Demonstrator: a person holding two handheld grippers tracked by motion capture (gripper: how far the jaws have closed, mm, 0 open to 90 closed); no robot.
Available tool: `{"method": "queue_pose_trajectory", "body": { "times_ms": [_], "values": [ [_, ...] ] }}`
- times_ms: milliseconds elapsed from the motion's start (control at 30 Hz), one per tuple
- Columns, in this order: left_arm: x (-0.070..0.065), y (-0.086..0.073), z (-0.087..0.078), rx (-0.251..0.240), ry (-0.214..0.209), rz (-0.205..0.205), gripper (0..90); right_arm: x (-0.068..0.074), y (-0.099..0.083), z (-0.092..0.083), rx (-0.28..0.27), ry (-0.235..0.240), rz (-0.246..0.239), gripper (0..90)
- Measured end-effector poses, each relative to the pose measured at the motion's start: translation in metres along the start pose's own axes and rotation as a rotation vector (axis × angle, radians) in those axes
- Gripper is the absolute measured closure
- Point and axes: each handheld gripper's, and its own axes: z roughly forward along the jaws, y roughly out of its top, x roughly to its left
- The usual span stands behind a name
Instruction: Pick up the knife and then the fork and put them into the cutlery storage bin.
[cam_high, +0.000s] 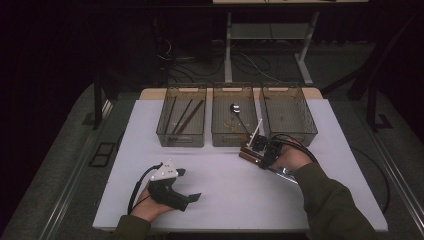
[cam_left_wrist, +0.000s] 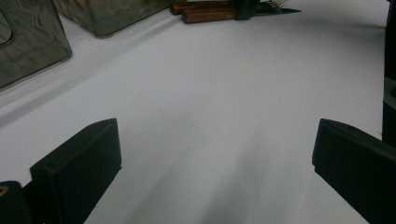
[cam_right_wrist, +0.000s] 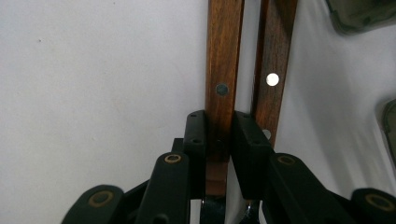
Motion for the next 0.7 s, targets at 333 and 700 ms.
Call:
{"method": "queue_pose_trajectory", "body": {
  "times_ms": [333,700],
  "values": [
    [0.000,0.000,0.000,0.000,0.000,0.004,0.2,-0.003,-0.014,-0.006,-0.094,0.044,0.025,76.7],
    [0.000,0.000,0.000,-0.003,0.001,0.002,0.2,-0.007,-0.028,-0.023,-0.258,0.096,0.054,76.7]
  ]
}}
